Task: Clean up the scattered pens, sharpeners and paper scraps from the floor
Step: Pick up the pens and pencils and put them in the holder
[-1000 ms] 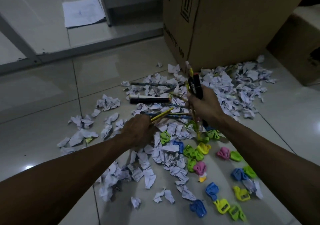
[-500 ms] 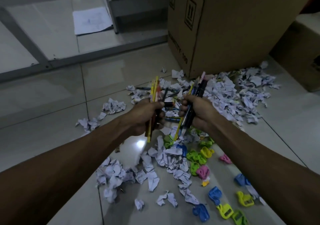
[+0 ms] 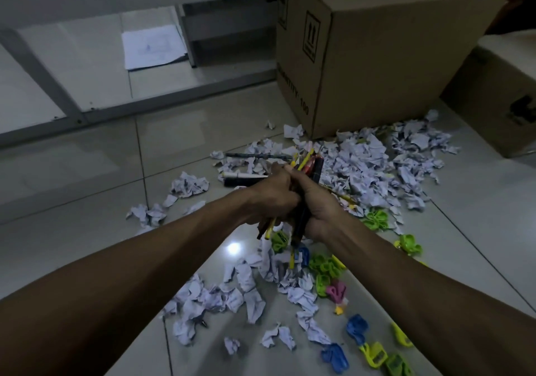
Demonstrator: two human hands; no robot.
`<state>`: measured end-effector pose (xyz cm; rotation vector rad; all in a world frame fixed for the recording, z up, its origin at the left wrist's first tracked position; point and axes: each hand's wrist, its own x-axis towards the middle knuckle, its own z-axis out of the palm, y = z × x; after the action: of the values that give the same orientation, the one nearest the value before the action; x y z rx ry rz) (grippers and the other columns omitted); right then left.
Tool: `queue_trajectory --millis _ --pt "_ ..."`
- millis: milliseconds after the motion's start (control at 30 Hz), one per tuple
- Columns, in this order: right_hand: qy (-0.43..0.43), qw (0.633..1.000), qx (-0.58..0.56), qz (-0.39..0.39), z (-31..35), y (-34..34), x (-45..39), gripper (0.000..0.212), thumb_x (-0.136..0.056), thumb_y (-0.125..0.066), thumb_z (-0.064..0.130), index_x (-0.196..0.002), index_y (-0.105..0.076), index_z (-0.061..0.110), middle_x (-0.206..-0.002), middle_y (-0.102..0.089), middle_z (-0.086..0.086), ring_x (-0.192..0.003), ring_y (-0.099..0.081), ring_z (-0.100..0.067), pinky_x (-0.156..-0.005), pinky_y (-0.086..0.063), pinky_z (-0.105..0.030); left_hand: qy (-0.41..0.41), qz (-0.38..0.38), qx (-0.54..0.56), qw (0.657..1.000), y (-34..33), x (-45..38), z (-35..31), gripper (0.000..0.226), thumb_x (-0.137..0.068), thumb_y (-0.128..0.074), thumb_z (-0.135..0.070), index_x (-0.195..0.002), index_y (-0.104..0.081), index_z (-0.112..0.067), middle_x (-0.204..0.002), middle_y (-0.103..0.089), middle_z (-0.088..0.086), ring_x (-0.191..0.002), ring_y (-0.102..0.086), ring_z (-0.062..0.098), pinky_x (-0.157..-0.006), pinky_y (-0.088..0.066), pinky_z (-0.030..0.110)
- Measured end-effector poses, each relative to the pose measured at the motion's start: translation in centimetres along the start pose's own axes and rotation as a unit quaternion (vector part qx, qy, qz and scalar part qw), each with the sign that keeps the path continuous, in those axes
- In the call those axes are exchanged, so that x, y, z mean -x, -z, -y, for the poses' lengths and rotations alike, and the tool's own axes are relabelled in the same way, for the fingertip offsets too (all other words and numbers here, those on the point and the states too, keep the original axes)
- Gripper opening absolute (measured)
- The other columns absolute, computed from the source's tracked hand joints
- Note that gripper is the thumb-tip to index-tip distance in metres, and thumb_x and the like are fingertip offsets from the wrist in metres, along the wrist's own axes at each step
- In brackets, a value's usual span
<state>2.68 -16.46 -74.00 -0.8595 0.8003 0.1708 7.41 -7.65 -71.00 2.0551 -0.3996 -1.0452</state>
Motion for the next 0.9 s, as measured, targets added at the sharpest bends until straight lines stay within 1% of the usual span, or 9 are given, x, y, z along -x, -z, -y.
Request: queue_trajectory --millis 100,200,267,300,367,433,633,767,900 --pt "-0.017 1.000 -0.024 0.009 0.1 0.4 0.1 0.022 -0.079 -0.076 0.029 -0.084 -0.074 0.009 -0.081 -0.072 -0.008 -0.075 -0.065 -0.027 -0.069 -0.055 -0.037 0.004 0.025 -0.021 0.999 0.0 0.5 -0.5 0.088 -0.096 -0.044 -0.002 -0.144 0.029 -0.007 -0.124 -0.054 0.020 -0.094 -0.061 0.028 -0.055 -0.047 0.026" --pt "-0.018 0.999 -0.044 0.008 0.2 0.3 0.1 0.023 -0.080 -0.075 0.026 -0.092 -0.074 0.007 -0.090 -0.070 -0.009 -0.087 -0.067 -0.028 -0.086 -0.054 -0.044 0.012 0.034 -0.027 0.999 0.1 0.4 -0.5 0.084 -0.096 -0.044 -0.001 -0.147 0.023 -0.007 -0.129 -0.053 0.019 -0.111 -0.057 0.031 -0.054 -0.044 0.022" --pt "-0.015 0.999 -0.048 0.012 0.4 0.2 0.3 0.019 -0.084 -0.072 0.024 -0.088 -0.073 0.005 -0.085 -0.070 -0.009 -0.082 -0.067 -0.028 -0.086 -0.053 -0.044 0.003 0.057 -0.026 0.998 0.4 0.7 -0.7 0.056 -0.094 -0.045 0.002 -0.144 -0.020 -0.001 -0.107 -0.056 0.018 -0.086 -0.057 0.024 -0.053 -0.041 0.024" --pt "-0.014 0.999 -0.051 0.013 0.6 0.3 0.3 0.018 -0.085 -0.071 0.023 -0.082 -0.072 0.006 -0.078 -0.070 -0.009 -0.074 -0.067 -0.027 -0.081 -0.054 -0.043 -0.005 0.066 -0.020 0.998 0.6 1.1 -0.8 0.032 -0.092 -0.045 0.004 -0.123 -0.042 0.001 -0.090 -0.052 0.016 -0.074 -0.051 0.021 -0.053 -0.038 0.027" --pt "-0.017 0.997 -0.068 0.016 0.9 0.4 0.4 0.022 -0.088 -0.067 0.023 -0.076 -0.070 0.006 -0.070 -0.070 -0.010 -0.067 -0.066 -0.027 -0.071 -0.054 -0.039 -0.012 0.068 -0.001 0.998 0.7 1.2 -0.7 0.010 -0.084 -0.046 0.006 -0.090 -0.049 -0.002 -0.076 -0.043 0.013 -0.067 -0.044 0.023 -0.055 -0.035 0.030" --pt "-0.015 0.996 -0.093 0.009 1.4 0.6 0.5 0.024 -0.092 -0.063 0.024 -0.077 -0.066 0.006 -0.069 -0.067 -0.009 -0.070 -0.063 -0.026 -0.068 -0.053 -0.038 0.004 0.062 0.031 0.998 0.6 1.2 -0.6 0.004 -0.078 -0.049 0.001 -0.080 -0.050 -0.002 -0.072 -0.046 0.013 -0.062 -0.045 0.022 -0.054 -0.036 0.030" --pt "0.018 0.987 -0.158 -0.017 3.4 1.2 0.4 0.029 -0.098 -0.056 0.024 -0.074 -0.058 0.007 -0.066 -0.061 -0.006 -0.061 -0.063 -0.021 -0.053 -0.054 -0.035 0.060 -0.061 0.142 0.986 -0.1 1.6 0.6 0.034 -0.095 -0.045 -0.046 -0.093 -0.064 -0.018 -0.093 -0.062 0.004 -0.082 -0.056 0.017 -0.073 -0.042 0.030" --pt "0.075 0.978 -0.195 -0.014 4.3 0.9 0.1 0.020 -0.100 -0.050 0.014 -0.083 -0.053 0.004 -0.071 -0.058 -0.009 -0.059 -0.063 -0.019 -0.062 -0.059 -0.042 0.191 -0.069 0.458 0.865 -0.1 1.6 2.5 0.068 -0.087 -0.046 -0.064 -0.114 -0.059 -0.003 -0.107 -0.061 0.021 -0.095 -0.059 0.037 -0.074 -0.049 0.038" --pt "0.191 0.972 -0.107 -0.079 3.7 -0.4 0.3 0.012 -0.092 -0.061 0.004 -0.099 -0.052 -0.001 -0.064 -0.060 -0.013 -0.052 -0.063 -0.024 -0.053 -0.056 -0.036 0.167 -0.003 0.630 0.759 -1.1 1.6 1.9 0.071 -0.093 -0.041 -0.058 -0.116 -0.057 0.008 -0.119 -0.058 0.031 -0.105 -0.059 0.044 -0.078 -0.052 0.049"
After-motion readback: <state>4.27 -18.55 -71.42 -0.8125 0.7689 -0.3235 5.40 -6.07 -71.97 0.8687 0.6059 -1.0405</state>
